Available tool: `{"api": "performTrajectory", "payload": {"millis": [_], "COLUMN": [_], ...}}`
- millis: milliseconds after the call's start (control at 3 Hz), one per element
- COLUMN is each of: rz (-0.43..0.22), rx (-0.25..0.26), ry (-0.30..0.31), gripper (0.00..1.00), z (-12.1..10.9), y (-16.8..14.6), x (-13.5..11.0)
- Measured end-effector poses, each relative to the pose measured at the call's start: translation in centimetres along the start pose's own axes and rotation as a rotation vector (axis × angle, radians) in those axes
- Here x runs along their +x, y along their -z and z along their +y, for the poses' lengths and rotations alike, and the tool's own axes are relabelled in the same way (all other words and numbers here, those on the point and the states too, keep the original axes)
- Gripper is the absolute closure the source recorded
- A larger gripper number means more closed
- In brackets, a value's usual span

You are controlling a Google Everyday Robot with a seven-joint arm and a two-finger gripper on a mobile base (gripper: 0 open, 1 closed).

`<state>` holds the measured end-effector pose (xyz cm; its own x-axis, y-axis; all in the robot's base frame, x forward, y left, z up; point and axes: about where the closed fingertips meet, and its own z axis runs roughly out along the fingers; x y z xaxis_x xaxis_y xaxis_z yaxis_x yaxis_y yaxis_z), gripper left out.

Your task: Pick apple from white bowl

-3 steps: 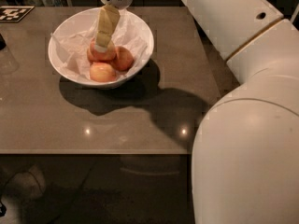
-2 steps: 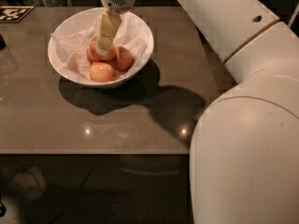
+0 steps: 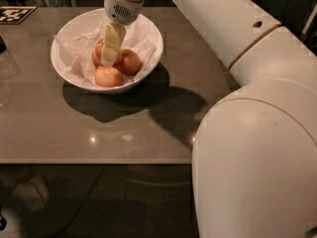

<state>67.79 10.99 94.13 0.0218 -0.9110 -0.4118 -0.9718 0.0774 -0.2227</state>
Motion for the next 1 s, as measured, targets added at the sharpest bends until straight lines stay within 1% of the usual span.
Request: {"api": "performTrajectory", "payload": {"millis": [667, 1000], "rz": [0.005, -0.009], "rx": [-0.053, -0.079], "ry": [-0.032, -0.04], "gripper": [0.0, 0.09], "z": [0.4, 0.6], "y": [-2.3, -3.1], "x": [0.4, 0.4]}}
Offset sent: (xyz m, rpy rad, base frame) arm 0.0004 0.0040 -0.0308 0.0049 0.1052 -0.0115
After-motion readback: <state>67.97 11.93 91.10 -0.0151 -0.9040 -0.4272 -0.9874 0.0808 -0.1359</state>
